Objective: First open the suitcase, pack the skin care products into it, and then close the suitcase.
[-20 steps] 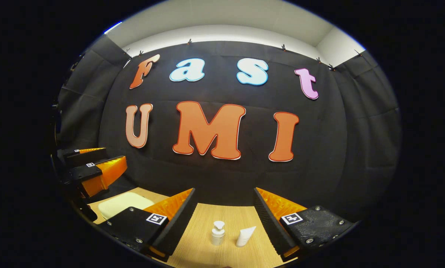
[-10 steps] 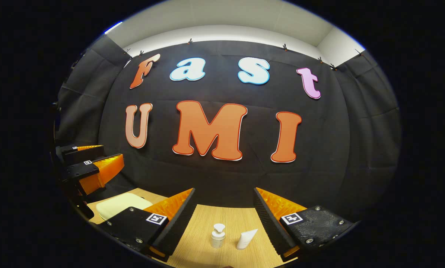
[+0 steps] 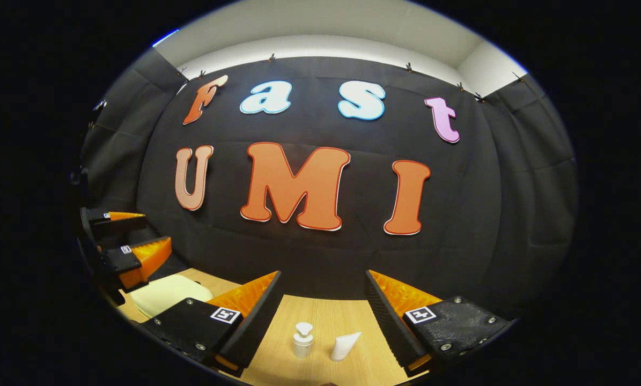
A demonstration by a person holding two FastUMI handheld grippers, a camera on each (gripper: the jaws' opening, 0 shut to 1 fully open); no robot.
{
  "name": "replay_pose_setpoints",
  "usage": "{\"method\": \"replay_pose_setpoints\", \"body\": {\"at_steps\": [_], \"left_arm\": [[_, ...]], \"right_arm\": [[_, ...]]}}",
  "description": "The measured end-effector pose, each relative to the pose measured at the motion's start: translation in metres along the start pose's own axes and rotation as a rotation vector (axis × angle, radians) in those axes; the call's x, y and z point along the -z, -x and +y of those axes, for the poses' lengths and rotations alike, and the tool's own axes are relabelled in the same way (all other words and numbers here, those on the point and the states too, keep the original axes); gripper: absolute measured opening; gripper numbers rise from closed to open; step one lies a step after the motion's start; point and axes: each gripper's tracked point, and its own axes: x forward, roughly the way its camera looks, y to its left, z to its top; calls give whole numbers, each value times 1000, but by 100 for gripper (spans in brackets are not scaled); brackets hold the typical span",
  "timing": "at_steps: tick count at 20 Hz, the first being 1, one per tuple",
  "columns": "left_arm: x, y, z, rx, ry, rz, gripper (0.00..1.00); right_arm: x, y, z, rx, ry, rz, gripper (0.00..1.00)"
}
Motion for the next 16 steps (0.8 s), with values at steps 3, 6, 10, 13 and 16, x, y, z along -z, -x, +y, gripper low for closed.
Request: {"method": "replay_pose_setpoints", "body": {"at_steps": [3, 6, 10, 13, 16], "left_arm": [[34, -5, -12, 23, -146, 60, 98], [69, -9, -34, 65, -271, 111, 98], [125, -8, -63, 139, -410, 183, 98], [161, -16, -77, 174, -517, 234, 97], [198, -28, -82, 196, -596, 289, 94]], "right_arm": [[5, -2, -10, 8, 10, 6, 96], [8, -3, -19, 16, 3, 11, 96], [12, -5, -36, 37, 13, 17, 96], [16, -5, -47, 55, 16, 26, 96], [21, -5, -58, 80, 16, 36, 96]]}}
